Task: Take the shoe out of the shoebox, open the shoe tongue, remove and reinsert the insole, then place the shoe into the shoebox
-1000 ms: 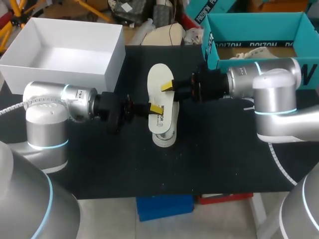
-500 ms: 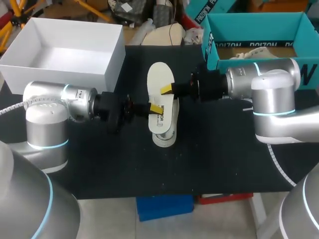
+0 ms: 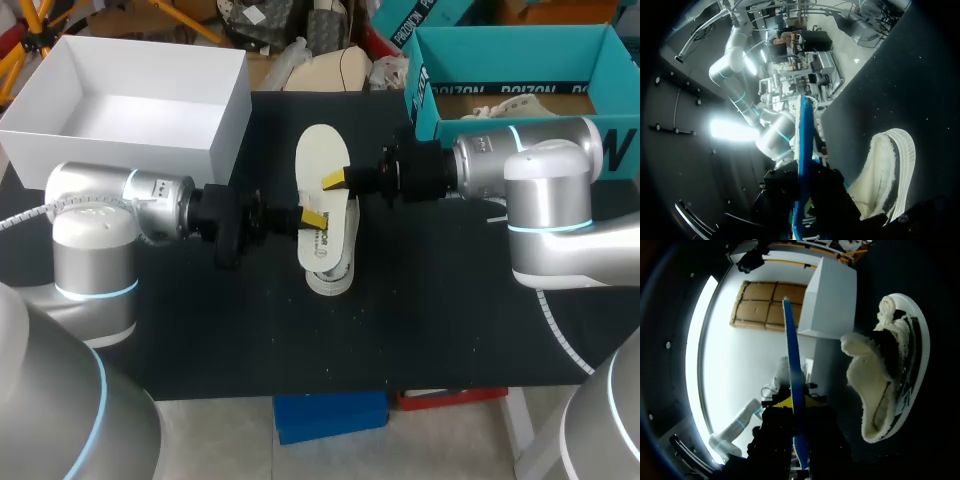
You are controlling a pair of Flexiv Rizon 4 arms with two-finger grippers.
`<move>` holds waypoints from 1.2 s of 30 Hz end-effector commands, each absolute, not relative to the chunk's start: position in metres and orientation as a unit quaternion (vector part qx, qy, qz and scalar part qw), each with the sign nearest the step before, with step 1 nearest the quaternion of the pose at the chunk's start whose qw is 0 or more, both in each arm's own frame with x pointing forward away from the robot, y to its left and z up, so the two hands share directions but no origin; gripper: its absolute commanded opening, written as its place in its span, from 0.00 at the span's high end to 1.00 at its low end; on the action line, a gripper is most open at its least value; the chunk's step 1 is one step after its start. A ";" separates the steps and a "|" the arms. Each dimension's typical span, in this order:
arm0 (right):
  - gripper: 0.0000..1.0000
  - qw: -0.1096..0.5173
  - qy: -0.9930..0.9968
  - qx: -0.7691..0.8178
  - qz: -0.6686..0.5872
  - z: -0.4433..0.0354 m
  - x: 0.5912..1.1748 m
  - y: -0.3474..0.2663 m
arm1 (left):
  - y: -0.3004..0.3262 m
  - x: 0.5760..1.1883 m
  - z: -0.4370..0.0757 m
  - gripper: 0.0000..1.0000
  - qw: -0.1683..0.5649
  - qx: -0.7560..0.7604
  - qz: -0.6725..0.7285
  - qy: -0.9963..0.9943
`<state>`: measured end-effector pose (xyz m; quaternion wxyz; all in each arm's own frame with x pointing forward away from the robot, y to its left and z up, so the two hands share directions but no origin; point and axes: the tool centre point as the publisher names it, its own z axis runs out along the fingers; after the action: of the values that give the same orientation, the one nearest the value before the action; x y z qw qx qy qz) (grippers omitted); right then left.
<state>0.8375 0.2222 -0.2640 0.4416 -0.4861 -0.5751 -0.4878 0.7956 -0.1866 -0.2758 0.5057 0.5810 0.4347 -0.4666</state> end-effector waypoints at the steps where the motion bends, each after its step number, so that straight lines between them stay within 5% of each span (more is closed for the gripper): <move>1: 1.00 0.441 -0.575 -0.487 -0.488 -0.264 0.837 0.224 | -0.179 0.786 -0.264 0.00 0.493 0.589 -0.431 0.474; 11: 1.00 0.441 -0.575 -0.487 -0.488 -0.264 0.837 0.224 | -0.116 0.779 -0.230 0.00 0.385 0.675 -0.194 0.599; 21: 1.00 0.441 -0.575 -0.487 -0.488 -0.264 0.837 0.224 | -0.117 0.780 -0.183 0.00 0.221 0.816 0.145 0.515; 36: 1.00 0.441 -0.575 -0.487 -0.488 -0.264 0.837 0.224 | -0.116 0.752 -0.147 0.00 0.073 0.832 0.280 0.473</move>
<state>0.8374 0.2223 -0.2639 0.4417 -0.4860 -0.5751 -0.4878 0.7583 -0.1238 -0.1592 0.3690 0.7822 0.4864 -0.1241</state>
